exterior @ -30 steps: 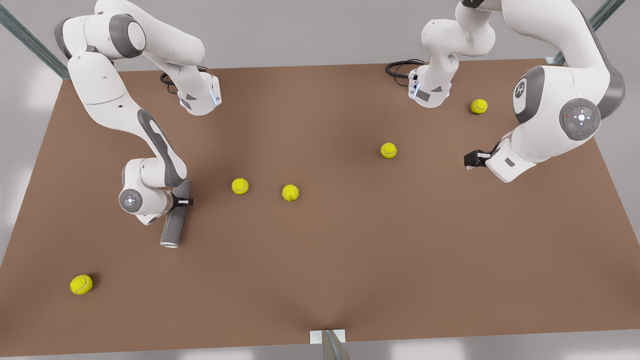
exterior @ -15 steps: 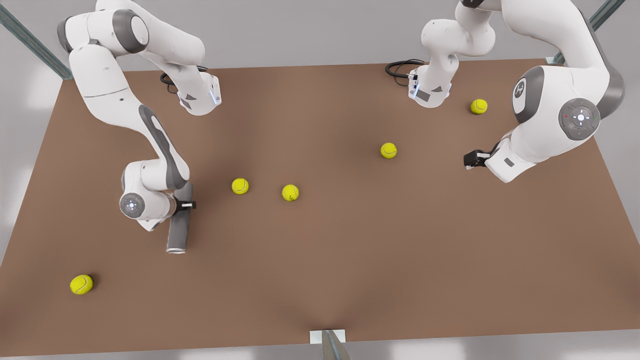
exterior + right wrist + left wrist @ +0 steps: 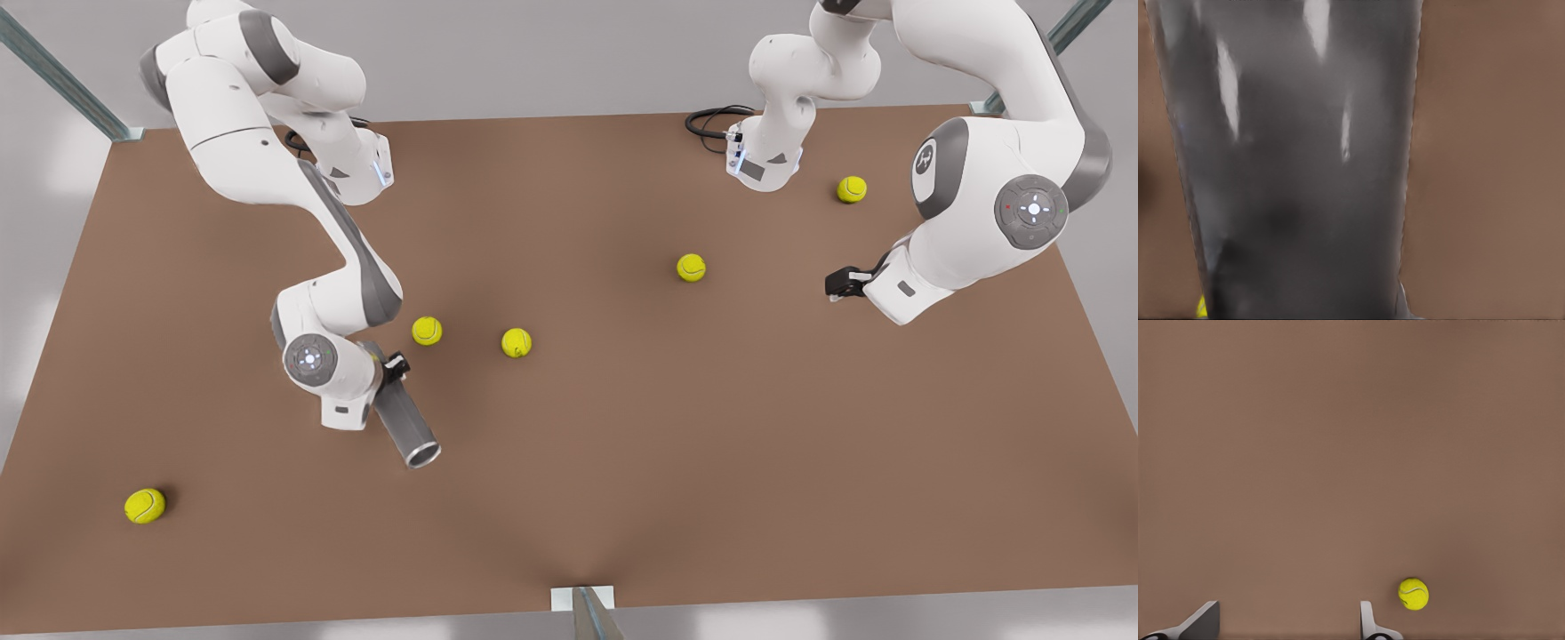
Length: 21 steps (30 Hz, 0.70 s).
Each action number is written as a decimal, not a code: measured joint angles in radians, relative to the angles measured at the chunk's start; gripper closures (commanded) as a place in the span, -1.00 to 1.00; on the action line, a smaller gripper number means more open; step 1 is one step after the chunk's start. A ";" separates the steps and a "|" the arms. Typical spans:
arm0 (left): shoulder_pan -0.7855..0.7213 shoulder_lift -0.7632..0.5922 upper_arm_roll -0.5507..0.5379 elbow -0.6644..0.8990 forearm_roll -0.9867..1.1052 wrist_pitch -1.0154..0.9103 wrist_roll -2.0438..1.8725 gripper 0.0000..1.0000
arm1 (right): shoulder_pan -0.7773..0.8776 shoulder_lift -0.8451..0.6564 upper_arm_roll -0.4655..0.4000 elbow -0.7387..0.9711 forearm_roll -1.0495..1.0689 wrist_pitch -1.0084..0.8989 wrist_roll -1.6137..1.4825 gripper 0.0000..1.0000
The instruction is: Put the tennis tube upright
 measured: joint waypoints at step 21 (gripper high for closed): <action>0.000 0.005 0.000 0.000 -0.001 0.000 0.000 -1.00 | 0.485 0.393 -0.018 0.551 -0.148 0.042 -0.353 -0.34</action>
